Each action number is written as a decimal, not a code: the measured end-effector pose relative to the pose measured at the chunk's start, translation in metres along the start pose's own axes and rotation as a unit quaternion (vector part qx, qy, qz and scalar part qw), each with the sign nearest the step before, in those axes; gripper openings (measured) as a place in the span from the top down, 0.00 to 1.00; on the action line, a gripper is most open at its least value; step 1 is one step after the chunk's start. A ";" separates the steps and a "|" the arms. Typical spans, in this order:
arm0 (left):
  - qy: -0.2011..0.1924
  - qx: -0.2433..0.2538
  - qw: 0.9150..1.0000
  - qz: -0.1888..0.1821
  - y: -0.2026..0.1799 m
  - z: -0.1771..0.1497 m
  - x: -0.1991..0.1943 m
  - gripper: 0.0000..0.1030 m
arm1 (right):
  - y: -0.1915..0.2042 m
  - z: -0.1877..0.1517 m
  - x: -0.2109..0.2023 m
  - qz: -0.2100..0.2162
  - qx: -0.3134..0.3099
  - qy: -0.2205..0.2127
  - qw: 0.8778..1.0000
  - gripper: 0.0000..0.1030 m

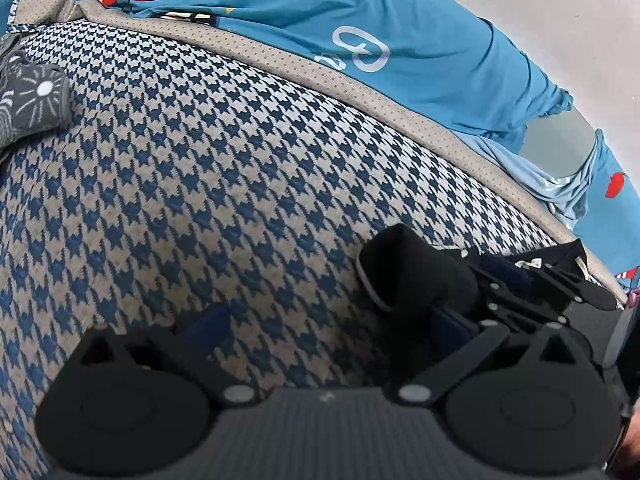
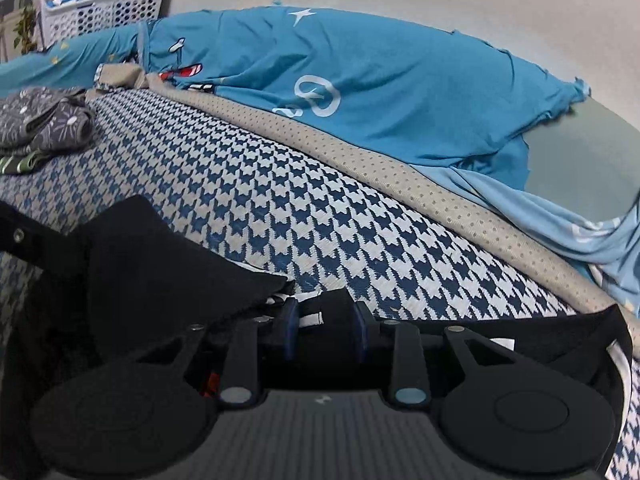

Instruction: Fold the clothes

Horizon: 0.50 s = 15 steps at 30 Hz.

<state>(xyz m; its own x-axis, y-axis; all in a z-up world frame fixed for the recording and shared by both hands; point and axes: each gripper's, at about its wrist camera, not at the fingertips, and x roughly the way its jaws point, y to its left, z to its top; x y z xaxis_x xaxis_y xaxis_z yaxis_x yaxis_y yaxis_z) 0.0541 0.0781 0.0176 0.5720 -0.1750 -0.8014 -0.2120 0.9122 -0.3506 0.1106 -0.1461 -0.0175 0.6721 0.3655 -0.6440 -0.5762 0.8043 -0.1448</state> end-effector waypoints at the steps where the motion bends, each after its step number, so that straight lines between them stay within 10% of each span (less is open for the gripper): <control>1: 0.000 0.000 1.000 0.000 0.000 0.000 0.000 0.00 | 0.000 -0.001 0.000 0.000 0.000 -0.001 1.000 0.73; 15: 0.004 -0.002 1.000 0.003 0.000 0.002 -0.003 0.00 | 0.009 0.001 -0.001 -0.008 -0.006 -0.026 1.000 0.94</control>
<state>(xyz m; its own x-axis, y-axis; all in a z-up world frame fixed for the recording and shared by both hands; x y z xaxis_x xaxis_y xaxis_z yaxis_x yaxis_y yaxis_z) 0.0542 0.0796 0.0205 0.5644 -0.1725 -0.8073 -0.2179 0.9121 -0.3472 0.1044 -0.1388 -0.0174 0.7042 0.3774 -0.6014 -0.5706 0.8048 -0.1631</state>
